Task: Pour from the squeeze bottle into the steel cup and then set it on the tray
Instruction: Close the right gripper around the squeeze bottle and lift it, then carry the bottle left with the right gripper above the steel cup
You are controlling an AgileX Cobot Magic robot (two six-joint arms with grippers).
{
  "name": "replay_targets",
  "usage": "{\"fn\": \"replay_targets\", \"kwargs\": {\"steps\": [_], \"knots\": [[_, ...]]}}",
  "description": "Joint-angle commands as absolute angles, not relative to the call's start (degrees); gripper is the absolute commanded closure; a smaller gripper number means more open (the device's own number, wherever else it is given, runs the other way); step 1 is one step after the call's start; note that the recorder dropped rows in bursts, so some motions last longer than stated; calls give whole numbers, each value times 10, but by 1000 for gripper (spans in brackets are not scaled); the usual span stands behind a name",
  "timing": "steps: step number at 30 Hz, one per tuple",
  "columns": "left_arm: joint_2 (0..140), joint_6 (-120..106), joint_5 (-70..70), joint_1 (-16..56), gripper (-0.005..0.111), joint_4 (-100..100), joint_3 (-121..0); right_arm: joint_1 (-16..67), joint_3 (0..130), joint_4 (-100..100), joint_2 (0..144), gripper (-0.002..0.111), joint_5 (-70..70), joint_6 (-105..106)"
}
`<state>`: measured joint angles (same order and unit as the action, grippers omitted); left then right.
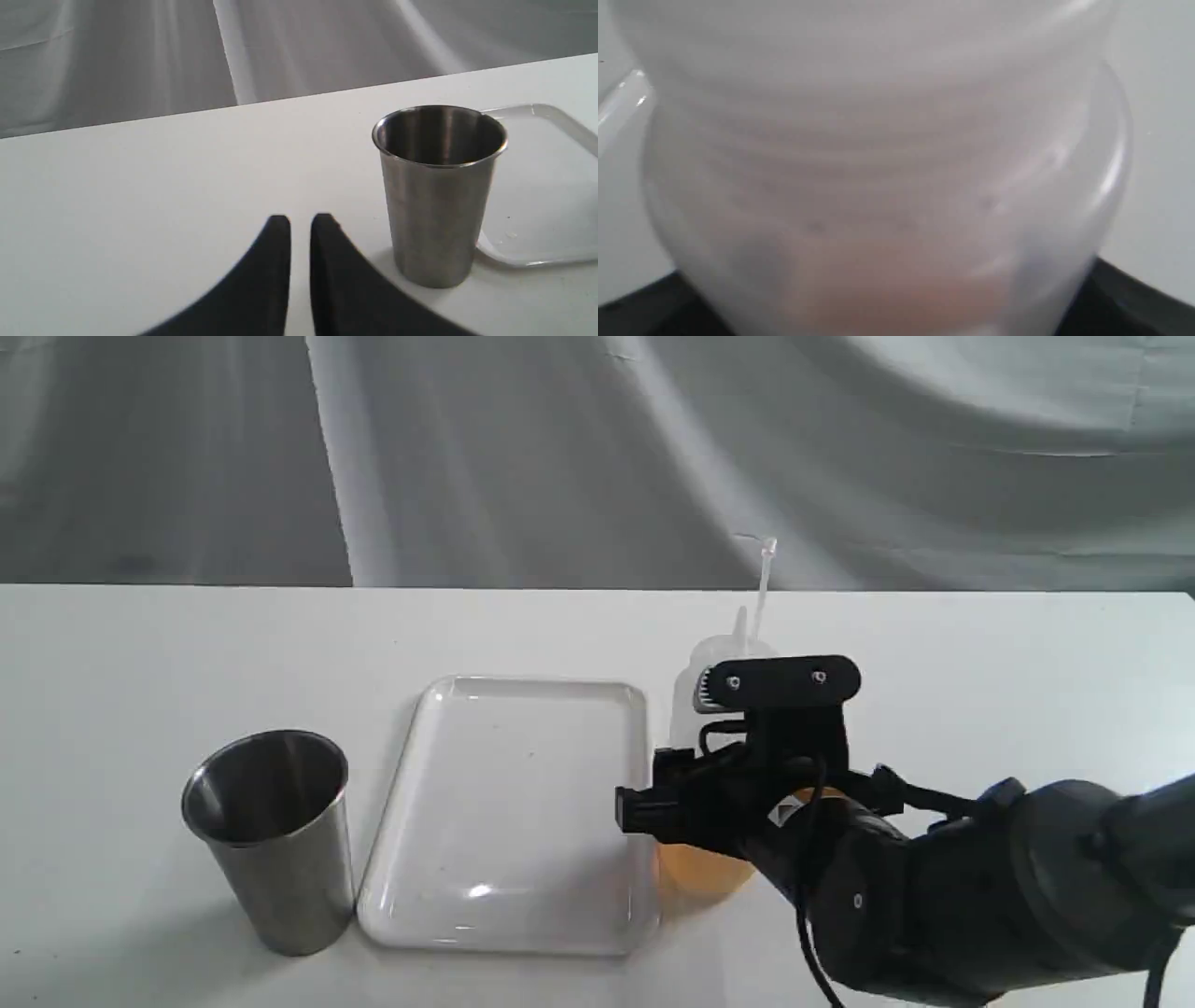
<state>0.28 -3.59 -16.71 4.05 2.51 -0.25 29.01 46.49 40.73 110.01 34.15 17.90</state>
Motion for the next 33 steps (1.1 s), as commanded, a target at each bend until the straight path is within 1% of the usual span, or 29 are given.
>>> {"fn": "replay_targets", "kwargs": {"steps": [1,7,19,30,33], "knots": [[0,-35,-163,42,98,25,0,286,468,386,1056,51,323,186],[0,-35,-163,42,98,25,0,286,468,383,980,51,236,246],[0,-35,-163,42,98,25,0,286,468,242,895,50,109,243],[0,-35,-163,42,98,25,0,285,471,18,839,51,20,4],[0,-35,-163,42,98,25,0,285,510,-78,838,51,-70,-94]]}}
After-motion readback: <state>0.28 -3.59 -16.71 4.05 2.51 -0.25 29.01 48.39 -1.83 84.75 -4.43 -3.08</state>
